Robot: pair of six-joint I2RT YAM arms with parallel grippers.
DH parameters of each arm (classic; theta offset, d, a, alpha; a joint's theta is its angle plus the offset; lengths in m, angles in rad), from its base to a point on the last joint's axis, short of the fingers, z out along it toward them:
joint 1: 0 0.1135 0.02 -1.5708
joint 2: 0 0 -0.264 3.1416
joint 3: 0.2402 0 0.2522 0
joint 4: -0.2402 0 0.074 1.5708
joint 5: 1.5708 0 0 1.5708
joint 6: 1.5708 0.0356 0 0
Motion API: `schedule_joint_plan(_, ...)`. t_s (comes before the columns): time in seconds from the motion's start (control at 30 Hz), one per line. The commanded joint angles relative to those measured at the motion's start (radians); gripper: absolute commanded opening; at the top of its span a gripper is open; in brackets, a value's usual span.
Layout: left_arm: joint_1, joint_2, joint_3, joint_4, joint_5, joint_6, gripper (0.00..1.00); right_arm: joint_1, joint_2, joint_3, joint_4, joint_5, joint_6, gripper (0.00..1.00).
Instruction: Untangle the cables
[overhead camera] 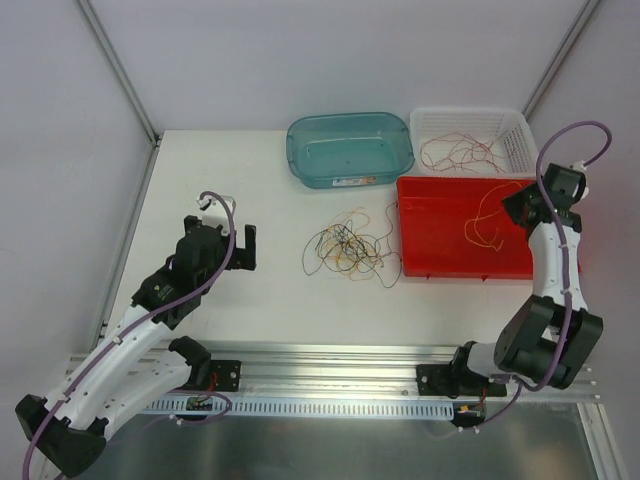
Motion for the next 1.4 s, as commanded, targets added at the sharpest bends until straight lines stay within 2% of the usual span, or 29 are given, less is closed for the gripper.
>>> schedule_joint_plan(0.0, -0.005, -0.016, -0.012, 0.045, -0.002, 0.035, 0.99, -0.039, 0.054, 0.021, 0.073, 0.001, 0.061, 0.38)
schedule_joint_plan(0.2, -0.004, -0.006, -0.016, 0.047, 0.041, 0.024, 0.99, -0.06, 0.035, 0.027, 0.021, -0.052, -0.04, 0.82)
schedule_joint_plan(0.27, -0.005, 0.005, -0.013, 0.047, 0.055, 0.022, 0.99, -0.053, 0.003, 0.006, 0.038, -0.1, -0.108, 0.9)
schedule_joint_plan(0.3, -0.004, 0.008, -0.012, 0.045, 0.069, 0.021, 0.99, -0.044, -0.038, -0.003, 0.056, -0.137, -0.135, 0.99)
schedule_joint_plan(0.37, -0.005, 0.022, -0.009, 0.045, 0.083, 0.019, 0.99, -0.001, -0.086, -0.023, 0.055, -0.166, -0.232, 1.0)
schedule_joint_plan(0.4, -0.005, 0.028, -0.007, 0.045, 0.095, 0.019, 0.99, 0.018, -0.124, -0.028, 0.038, -0.177, -0.258, 0.97)
schedule_joint_plan(0.53, -0.005, 0.054, -0.004, 0.045, 0.124, 0.013, 0.99, 0.151, -0.178, -0.025, -0.048, -0.175, -0.321, 0.97)
schedule_joint_plan(0.67, -0.004, 0.071, -0.007, 0.045, 0.139, 0.004, 0.99, 0.417, -0.19, -0.048, -0.074, -0.119, -0.364, 0.97)
schedule_joint_plan(0.73, -0.004, 0.082, -0.007, 0.044, 0.142, 0.004, 0.99, 0.511, -0.172, -0.079, -0.047, -0.12, -0.358, 0.97)
schedule_joint_plan(0.77, -0.005, 0.086, -0.006, 0.044, 0.146, 0.006, 0.99, 0.604, -0.137, -0.086, -0.04, -0.114, -0.361, 0.98)
schedule_joint_plan(0.87, -0.005, 0.099, -0.007, 0.042, 0.144, 0.006, 0.99, 0.772, -0.021, -0.092, -0.025, -0.08, -0.357, 0.99)
schedule_joint_plan(0.93, -0.004, 0.106, -0.007, 0.042, 0.144, 0.004, 0.99, 0.831, 0.036, -0.099, 0.015, -0.077, -0.328, 0.95)
schedule_joint_plan(1.07, -0.004, 0.12, -0.006, 0.039, 0.147, 0.006, 0.99, 0.962, 0.199, -0.096, 0.073, 0.042, -0.274, 0.9)
schedule_joint_plan(1.23, -0.004, 0.134, -0.007, 0.039, 0.149, 0.004, 0.99, 1.088, 0.366, -0.057, 0.142, -0.006, -0.18, 0.84)
schedule_joint_plan(1.37, -0.005, 0.14, -0.007, 0.039, 0.147, 0.001, 0.99, 1.242, 0.397, 0.025, 0.156, -0.072, -0.123, 0.81)
